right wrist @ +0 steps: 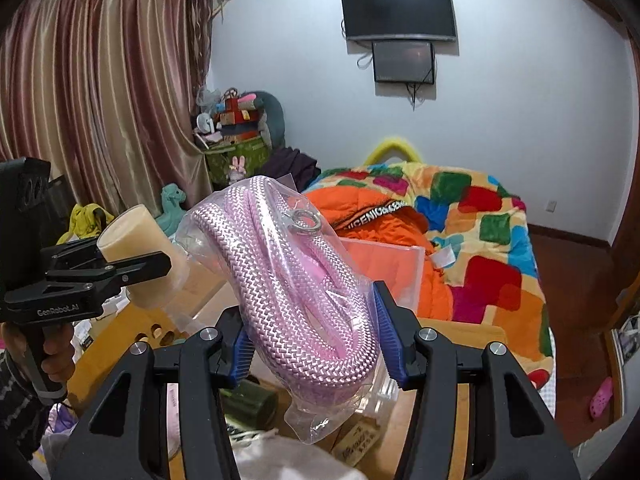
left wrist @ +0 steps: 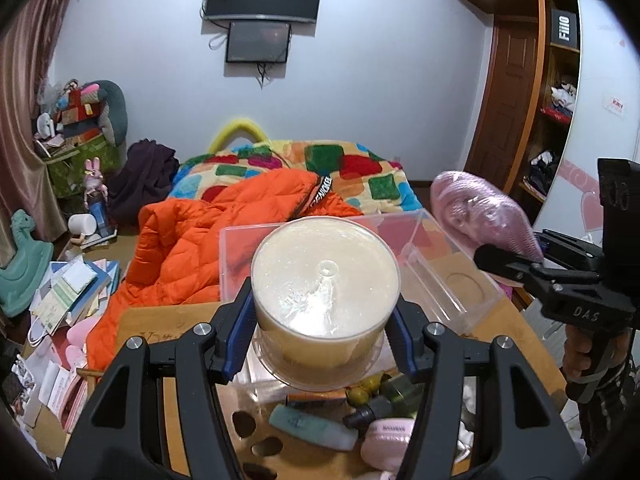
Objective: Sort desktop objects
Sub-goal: 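Carry the candle jar with left while right carries the rope bag toward the clear box, then lower the candle jar into the box with left while right releases the rope bag inside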
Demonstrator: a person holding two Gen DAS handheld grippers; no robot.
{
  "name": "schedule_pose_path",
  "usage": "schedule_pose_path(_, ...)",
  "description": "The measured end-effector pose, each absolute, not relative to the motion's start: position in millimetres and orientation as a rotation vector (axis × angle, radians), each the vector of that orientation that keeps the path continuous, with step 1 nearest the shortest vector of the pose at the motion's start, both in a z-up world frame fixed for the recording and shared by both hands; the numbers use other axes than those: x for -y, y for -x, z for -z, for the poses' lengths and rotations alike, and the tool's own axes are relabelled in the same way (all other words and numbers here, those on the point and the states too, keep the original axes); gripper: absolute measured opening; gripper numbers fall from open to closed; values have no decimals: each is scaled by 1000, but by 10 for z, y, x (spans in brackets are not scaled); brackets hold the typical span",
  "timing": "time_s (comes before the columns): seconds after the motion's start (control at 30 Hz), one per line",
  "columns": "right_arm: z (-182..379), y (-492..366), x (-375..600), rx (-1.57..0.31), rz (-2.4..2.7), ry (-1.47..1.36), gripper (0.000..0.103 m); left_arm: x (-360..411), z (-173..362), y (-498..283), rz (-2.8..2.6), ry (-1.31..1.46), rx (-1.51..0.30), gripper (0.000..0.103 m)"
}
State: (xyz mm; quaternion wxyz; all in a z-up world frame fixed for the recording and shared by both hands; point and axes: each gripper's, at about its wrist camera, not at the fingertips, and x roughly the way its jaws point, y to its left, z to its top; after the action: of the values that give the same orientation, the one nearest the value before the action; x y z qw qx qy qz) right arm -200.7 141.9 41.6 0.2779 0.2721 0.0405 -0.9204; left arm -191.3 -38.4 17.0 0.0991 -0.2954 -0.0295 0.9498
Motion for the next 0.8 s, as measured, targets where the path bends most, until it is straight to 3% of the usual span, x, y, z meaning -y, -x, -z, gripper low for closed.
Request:
schedule_pose_path(0.47,14,2562,-1216,-232,2413,-936,49,266,202,2547,-2691,1133,9,58)
schedule_pose_path(0.8,14,2587,-1022,-382,2387,-928,45,185,315,2646,-2669,1180,-46,58)
